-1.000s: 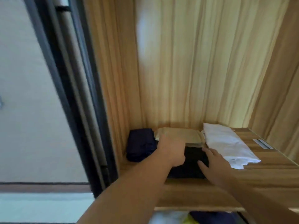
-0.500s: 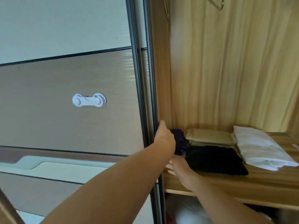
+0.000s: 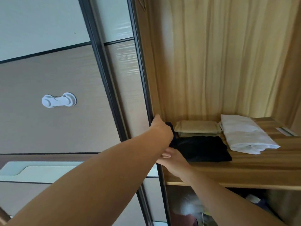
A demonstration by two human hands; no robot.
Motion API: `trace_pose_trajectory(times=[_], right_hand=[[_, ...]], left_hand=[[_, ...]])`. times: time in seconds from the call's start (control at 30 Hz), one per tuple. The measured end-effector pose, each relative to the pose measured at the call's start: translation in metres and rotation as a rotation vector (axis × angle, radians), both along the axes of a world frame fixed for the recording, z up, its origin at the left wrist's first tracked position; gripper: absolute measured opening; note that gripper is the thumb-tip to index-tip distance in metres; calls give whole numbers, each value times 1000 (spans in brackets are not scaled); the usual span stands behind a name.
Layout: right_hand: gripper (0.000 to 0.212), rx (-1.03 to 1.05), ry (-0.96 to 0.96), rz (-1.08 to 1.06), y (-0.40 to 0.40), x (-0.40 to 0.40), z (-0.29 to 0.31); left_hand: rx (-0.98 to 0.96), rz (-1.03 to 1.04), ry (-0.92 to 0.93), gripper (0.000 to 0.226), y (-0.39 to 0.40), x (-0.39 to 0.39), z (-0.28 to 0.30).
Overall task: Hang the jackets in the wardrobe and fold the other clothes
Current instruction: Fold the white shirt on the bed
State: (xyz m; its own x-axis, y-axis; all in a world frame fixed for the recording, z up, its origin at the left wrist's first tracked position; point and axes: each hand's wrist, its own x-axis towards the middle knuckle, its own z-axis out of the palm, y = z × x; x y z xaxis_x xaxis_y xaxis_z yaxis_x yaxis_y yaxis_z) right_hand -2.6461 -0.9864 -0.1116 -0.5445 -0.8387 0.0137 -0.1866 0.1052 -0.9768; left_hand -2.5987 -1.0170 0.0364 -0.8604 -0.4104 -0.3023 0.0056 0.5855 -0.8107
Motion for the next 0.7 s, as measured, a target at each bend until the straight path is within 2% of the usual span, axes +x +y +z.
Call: trace_pose_trajectory(times=[0.1, 0.27, 0.4, 0.57, 0.7], right_hand=[[33, 35, 30, -46, 19, -12, -2], [30, 59, 200, -111, 60, -27, 3], [34, 57, 202, -180, 96, -44, 3], [28, 32, 170, -260, 148, -75, -1], [32, -1, 107, -366, 190, -98, -5]], left_hand=[[-13, -89, 18, 5, 11, -13, -4], [-59, -302, 19, 16, 35, -29, -9], [-84, -482, 49, 18, 58, -42, -8], [-109, -776, 217, 25, 79, -54, 0], [-68, -1046, 522, 45, 87, -67, 11]])
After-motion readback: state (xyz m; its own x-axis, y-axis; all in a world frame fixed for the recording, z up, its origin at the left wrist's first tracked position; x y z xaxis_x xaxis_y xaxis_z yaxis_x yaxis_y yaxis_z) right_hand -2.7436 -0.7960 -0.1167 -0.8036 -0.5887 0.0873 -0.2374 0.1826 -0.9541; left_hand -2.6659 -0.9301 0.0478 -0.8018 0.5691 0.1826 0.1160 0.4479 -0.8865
